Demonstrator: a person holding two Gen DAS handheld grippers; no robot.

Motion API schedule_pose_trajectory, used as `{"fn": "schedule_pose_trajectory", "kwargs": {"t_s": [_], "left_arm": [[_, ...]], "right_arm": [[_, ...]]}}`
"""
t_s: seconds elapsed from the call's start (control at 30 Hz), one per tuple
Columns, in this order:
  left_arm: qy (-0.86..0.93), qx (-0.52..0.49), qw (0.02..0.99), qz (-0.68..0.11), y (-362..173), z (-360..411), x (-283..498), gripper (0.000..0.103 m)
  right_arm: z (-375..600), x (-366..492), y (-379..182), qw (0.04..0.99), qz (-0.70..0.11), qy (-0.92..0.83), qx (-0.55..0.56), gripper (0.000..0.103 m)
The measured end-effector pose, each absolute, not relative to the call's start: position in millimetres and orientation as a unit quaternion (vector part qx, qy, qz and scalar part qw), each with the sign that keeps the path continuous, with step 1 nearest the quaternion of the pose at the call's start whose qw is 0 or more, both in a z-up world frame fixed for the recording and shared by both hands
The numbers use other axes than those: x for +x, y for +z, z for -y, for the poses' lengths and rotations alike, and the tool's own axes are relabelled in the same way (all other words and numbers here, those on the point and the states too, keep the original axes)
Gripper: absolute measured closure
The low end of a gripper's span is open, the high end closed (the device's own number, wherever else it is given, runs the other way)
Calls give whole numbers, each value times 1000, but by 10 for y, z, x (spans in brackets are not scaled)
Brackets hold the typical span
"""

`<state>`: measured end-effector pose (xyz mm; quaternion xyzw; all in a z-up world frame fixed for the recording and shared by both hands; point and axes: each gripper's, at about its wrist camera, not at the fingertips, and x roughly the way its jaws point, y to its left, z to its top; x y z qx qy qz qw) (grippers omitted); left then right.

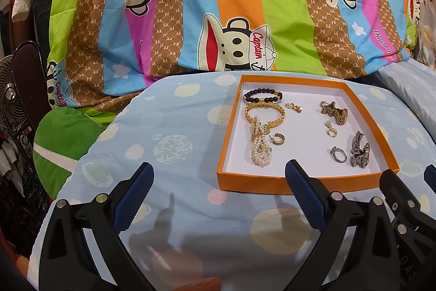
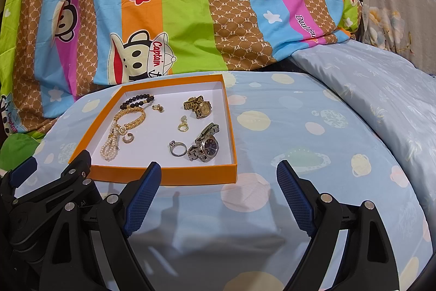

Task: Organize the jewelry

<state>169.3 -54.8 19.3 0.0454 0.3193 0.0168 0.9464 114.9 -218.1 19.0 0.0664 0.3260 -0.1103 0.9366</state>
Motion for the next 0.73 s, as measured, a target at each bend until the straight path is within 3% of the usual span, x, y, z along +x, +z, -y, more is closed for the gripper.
{"fn": "schedule_pose_trajectory", "kwargs": {"t_s": [0.73], "left_arm": [[13, 43, 950, -310, 216, 532, 1668, 8]], "right_arm": [[2201, 1132, 193, 937, -322, -113, 76, 18]]}}
